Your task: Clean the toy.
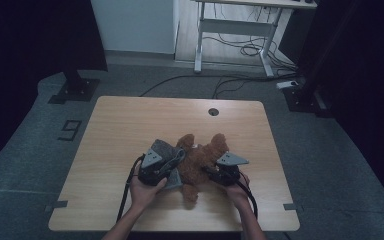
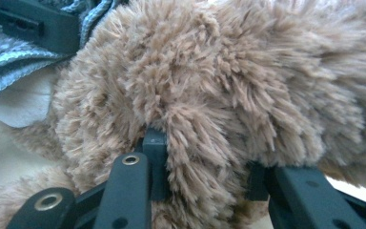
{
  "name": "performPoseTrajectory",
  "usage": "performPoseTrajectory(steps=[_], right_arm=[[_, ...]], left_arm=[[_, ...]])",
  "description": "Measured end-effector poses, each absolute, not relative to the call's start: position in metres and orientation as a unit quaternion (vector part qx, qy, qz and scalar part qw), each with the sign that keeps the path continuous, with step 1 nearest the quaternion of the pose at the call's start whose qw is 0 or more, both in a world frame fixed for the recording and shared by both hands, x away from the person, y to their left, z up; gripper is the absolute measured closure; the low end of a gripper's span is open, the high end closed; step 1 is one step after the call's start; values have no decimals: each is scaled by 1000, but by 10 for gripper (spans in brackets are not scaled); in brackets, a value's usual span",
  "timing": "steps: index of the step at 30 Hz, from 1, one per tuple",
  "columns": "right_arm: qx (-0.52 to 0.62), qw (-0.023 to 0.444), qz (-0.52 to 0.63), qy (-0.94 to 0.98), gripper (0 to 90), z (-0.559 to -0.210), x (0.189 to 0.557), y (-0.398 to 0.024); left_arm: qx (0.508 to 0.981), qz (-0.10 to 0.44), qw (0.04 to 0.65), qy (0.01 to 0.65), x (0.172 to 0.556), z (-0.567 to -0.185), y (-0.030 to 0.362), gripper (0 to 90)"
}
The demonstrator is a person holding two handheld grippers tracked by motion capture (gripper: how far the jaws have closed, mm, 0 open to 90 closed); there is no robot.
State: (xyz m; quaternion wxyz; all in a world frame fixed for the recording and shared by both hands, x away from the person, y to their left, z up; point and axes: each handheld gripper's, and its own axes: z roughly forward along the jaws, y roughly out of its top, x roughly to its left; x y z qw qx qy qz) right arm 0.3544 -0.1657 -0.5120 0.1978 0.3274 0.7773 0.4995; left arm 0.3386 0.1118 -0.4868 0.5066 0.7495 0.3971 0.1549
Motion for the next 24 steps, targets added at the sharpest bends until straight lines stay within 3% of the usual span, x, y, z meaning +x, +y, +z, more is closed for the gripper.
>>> performPoseTrajectory(steps=[8,16,21,24], right_arm=[[281,231,505,783,609,-522,340,-171],[261,243,498,790,599,-531,323,-177],[253,258,488,794,599,-534,318,-177],[256,257,485,796,598,-537,317,-179]], left_arm=[[753,135,516,384,324,-471,107,772],[765,123,528,347,326,-438,65,764],[779,96,506,357,344,-453,35,760],[775,95,509,362,346,-459,36,767]])
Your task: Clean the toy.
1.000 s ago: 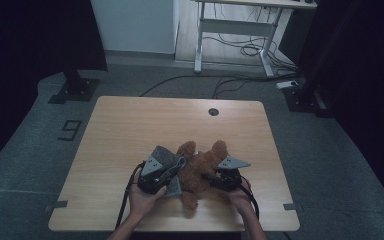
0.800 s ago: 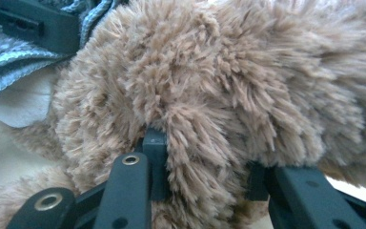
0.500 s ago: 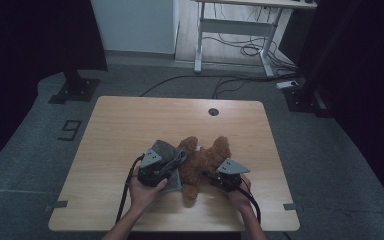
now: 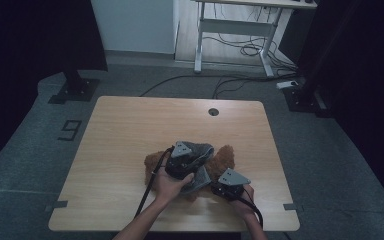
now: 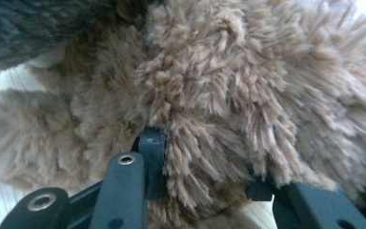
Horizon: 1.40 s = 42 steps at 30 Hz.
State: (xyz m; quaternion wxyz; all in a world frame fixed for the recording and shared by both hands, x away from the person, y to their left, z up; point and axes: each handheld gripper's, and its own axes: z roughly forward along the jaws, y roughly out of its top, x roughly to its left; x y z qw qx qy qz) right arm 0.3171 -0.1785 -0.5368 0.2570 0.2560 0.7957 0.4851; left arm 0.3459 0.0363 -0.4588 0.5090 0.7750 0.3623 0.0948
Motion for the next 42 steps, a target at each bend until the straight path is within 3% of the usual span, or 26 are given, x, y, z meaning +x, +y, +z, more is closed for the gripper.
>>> performPoseTrajectory(steps=[7,14,23,27,34,37,42], right_arm=[[252,254,489,796,599,-538,317,-181],[251,254,489,796,598,-538,315,-180],[260,241,497,792,587,-539,317,-183],[264,235,501,790,584,-540,318,-184],[269,229,508,786,581,-541,319,-185],[269,229,508,785,579,-541,319,-186],[268,228,511,785,578,-541,320,-187]], left_arm=[[777,135,477,389,342,-459,79,774],[742,101,514,419,342,-465,130,781],[715,136,517,451,340,-462,178,781],[707,144,496,483,342,-476,202,785],[726,100,448,512,345,-519,211,790],[723,105,457,507,345,-511,212,791],[704,128,511,476,340,-461,206,788]])
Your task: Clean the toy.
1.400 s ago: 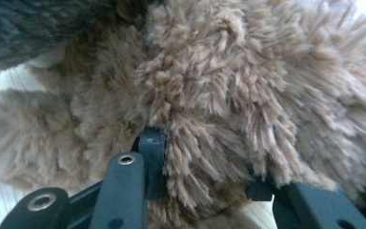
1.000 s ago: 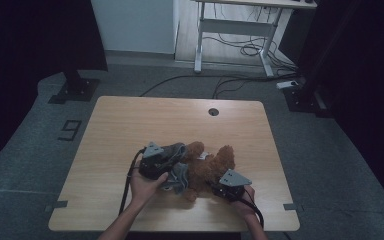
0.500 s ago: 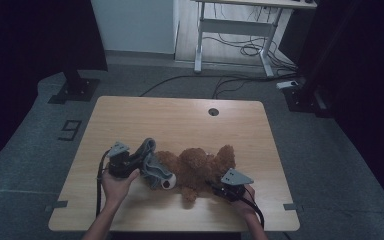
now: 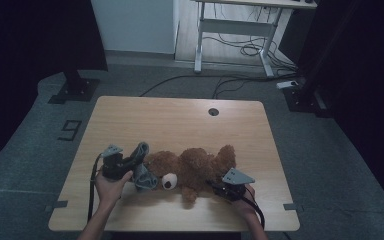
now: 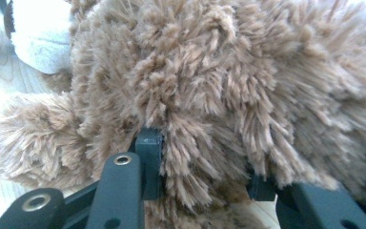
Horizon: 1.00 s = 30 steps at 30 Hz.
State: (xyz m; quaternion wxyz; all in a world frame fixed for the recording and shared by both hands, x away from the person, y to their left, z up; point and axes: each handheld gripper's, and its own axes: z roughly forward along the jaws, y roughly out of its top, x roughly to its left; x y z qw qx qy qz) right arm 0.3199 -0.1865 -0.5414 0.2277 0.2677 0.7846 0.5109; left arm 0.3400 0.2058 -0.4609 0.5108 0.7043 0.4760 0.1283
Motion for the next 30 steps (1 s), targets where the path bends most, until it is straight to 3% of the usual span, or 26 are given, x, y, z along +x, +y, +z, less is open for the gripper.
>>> performPoseTrajectory(steps=[7,17,22,30], right_arm=[[269,226,512,784,576,-542,320,-187],[270,222,514,783,574,-542,320,-188],[273,222,515,781,571,-543,320,-188],[270,222,514,783,570,-543,320,-188]], left_arm=[[746,131,532,378,332,-413,132,786],[799,91,495,330,348,-426,17,780],[805,103,480,334,352,-439,10,778],[793,132,471,364,352,-444,57,782]])
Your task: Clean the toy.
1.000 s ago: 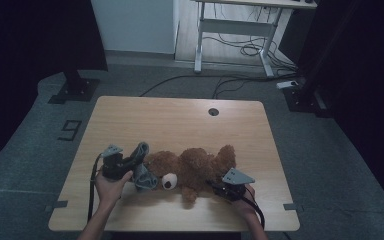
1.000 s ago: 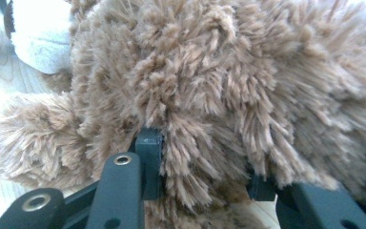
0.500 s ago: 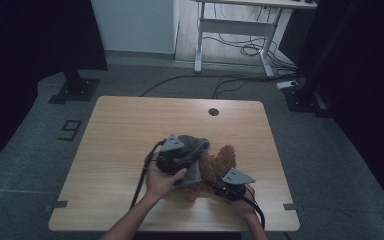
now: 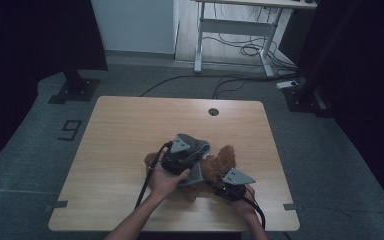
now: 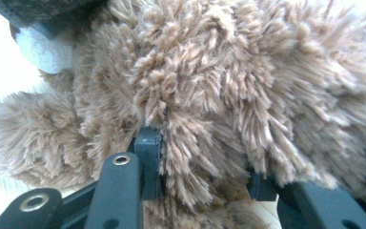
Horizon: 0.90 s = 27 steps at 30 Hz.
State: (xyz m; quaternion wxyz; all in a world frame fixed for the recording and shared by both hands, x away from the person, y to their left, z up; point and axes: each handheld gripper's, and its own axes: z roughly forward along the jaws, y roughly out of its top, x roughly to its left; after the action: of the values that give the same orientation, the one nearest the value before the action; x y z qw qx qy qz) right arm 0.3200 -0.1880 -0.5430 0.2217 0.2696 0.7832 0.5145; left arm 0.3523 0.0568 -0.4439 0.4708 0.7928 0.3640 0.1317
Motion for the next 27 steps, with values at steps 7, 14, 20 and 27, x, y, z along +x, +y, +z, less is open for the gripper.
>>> performPoseTrajectory(steps=[7,14,20,27], right_arm=[[268,220,519,781,567,-544,320,-188],[267,220,519,781,566,-544,320,-188],[269,218,520,781,566,-544,320,-188],[271,217,521,780,566,-544,321,-188]], left_arm=[[764,102,481,417,358,-464,114,785],[746,106,499,427,351,-461,138,785],[737,129,494,443,348,-461,161,783],[733,152,461,476,345,-476,189,787]])
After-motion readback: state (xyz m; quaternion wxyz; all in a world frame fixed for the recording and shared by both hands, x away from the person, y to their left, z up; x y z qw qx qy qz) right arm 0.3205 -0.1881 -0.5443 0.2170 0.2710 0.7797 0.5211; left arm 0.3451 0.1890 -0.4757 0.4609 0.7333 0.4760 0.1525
